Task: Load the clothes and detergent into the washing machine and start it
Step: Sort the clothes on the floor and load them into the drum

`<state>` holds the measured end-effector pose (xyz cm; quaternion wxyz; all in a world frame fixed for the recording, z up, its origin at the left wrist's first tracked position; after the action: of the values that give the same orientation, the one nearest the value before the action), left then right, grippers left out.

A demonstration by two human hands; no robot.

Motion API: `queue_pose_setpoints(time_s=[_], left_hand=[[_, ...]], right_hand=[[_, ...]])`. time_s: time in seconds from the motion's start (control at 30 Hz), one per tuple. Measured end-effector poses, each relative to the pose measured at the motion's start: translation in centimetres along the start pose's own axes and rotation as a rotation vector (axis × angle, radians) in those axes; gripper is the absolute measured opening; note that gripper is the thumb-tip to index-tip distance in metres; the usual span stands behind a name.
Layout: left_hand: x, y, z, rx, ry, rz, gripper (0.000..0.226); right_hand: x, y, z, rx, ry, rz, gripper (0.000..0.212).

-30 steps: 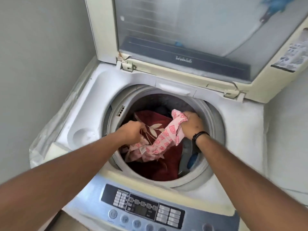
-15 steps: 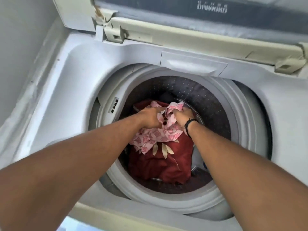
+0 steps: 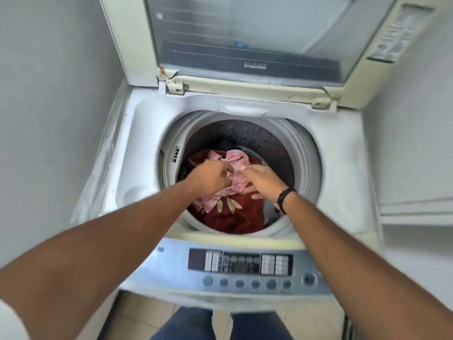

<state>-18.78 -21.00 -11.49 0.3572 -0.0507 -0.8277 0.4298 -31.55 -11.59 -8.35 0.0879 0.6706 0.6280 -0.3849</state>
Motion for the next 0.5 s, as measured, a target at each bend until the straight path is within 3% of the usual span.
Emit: queue_pose_setpoints(time_s=[0.1,0.23,0.4,0.5], left_hand=[[3.9,-0.8,-3.8,0.042,0.144,-0.020,0.026],[9.3,-0.3,-7.9,0.126,0.292,-0.158,0.014],[13.9,1.5,-12.4,0.154,0.373,-0.339,0.014],[16.4,1.7,-16.3,0.271,0.579,-0.308,0.015]], right_hand=[[0.2,-1.6,-7.4,0.030,-0.129,0.044,0.016],[3.1,-4.0,-15.4,0.342,-0.237,0.341,0.011],[8.8,-7.4,-21.9,0.700,-0.186,0.712,0.013],[13.2,-9.5,-25.9,0.830,-0.131,0.815,0.016]])
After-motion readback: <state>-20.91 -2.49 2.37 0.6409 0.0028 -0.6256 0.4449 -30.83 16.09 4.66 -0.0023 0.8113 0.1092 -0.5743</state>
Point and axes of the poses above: each hand's wrist, its own z-axis towards the middle knuckle, its own y-axis out of the palm, x = y × z, the point moved 4 cm from there along z, towards the middle knuckle, and after that the axes turned 10 degrees about x, right-handed, at the moved point
